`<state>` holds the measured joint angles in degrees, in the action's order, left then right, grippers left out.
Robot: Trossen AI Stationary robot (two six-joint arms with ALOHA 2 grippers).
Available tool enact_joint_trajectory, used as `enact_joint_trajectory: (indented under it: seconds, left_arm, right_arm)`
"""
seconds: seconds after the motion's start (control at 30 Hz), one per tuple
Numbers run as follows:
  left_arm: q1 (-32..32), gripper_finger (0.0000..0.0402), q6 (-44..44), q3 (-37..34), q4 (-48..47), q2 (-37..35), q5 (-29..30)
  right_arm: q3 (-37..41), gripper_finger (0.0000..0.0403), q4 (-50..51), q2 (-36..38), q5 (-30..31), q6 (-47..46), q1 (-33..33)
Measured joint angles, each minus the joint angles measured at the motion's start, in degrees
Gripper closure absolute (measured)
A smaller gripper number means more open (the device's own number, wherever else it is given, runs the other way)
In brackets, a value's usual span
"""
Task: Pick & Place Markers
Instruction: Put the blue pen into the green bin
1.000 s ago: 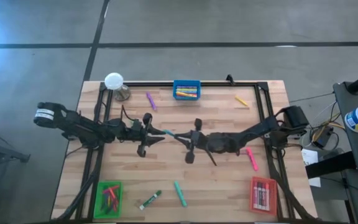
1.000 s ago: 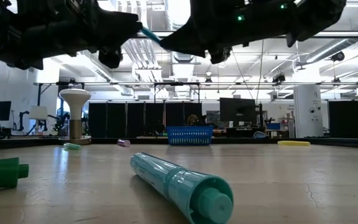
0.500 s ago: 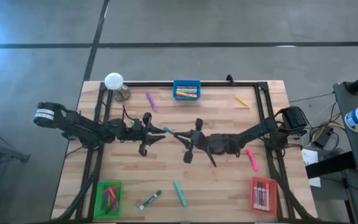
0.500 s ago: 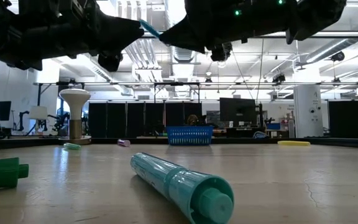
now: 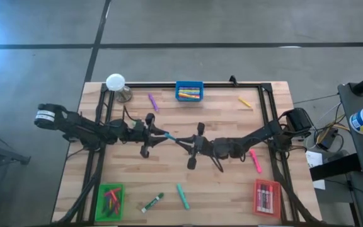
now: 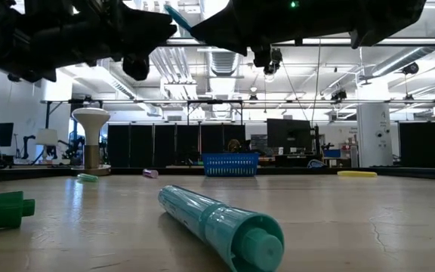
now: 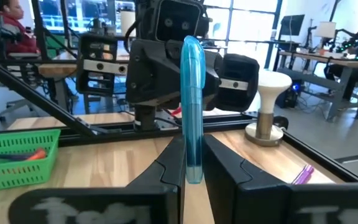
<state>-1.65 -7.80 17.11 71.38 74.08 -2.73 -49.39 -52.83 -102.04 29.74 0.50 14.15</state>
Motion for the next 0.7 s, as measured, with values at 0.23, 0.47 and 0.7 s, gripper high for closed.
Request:
enact_joint_trajectory:
  seconds: [0.23,0.47,0.7]
  left_arm:
    - [-0.01,0.0305,0.25,1.20,-0.17,0.00,-2.35]
    - [-0.02,0.0305,0.49,1.74,-0.71,0.00,-3.22]
    - [-0.04,0.0320,2.05,1.85,-0.91,0.00,-3.27]
  right_arm:
    - [0.00,0.0367,0.16,-0.04,-0.26,0.30,-0.04]
    - [0.00,0.0367,-0.12,-0.04,-0.33,0.28,-0.02]
    - [0.00,0.0367,-0.12,-0.04,-0.33,0.80,0.00]
